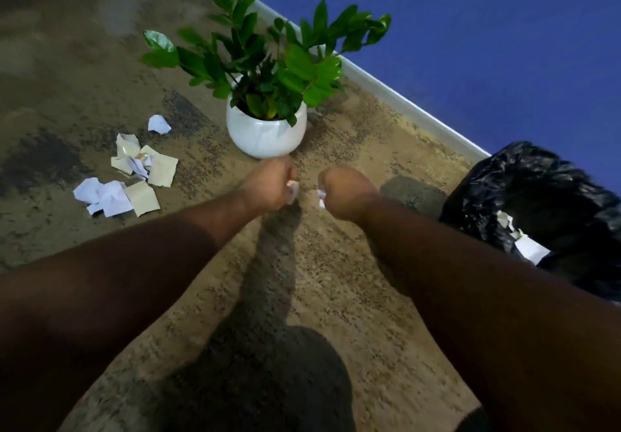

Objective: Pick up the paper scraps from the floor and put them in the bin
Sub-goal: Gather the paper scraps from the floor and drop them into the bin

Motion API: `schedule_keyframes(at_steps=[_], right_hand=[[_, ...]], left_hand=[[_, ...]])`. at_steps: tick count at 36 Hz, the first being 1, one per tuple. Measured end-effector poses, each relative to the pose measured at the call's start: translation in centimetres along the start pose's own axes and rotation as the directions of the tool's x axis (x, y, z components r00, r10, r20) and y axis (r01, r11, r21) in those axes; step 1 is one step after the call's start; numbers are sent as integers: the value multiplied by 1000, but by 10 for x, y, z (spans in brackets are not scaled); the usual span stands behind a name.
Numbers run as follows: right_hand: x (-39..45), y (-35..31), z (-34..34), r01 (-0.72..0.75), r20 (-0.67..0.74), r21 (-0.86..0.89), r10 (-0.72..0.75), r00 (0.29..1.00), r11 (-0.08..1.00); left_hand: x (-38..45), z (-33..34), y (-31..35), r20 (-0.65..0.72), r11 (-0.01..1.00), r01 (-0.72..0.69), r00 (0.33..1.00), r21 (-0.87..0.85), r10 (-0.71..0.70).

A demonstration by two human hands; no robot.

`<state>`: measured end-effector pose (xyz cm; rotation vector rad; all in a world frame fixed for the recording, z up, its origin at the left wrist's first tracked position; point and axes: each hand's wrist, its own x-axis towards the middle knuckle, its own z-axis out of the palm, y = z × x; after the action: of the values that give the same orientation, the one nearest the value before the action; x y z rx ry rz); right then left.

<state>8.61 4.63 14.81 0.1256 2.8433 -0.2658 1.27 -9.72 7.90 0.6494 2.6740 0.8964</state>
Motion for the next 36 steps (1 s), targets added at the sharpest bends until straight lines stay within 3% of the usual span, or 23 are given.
schedule_keyframes(at_steps=[3,7,12,18,26,30,36], right_hand=[[-15,28,-19,-39,-112,-19,37,993,999],[-34,70,-46,-99,-254,20,101,962,995],[-61,137,-79,-230,-425,37,223,877,973],[-98,217,-105,-307,-469,39,289,835,951],[-137,273,-93,-338,-436,94,344,832,937],[-147,284,-83,-343,-398,125,364,842,931],[-147,289,-78,-316,-405,156,353,843,936]], left_hand=[[8,4,61,-55,991,-93,995,-97,88],[17,16,142,-112,968,-124,989,-219,101],[36,36,232,-57,895,-153,988,-419,142],[39,63,310,-16,902,-267,960,-339,278],[26,98,361,187,904,-347,899,-249,397],[23,110,371,255,915,-372,880,-158,401],[24,109,371,226,929,-368,902,-41,368]])
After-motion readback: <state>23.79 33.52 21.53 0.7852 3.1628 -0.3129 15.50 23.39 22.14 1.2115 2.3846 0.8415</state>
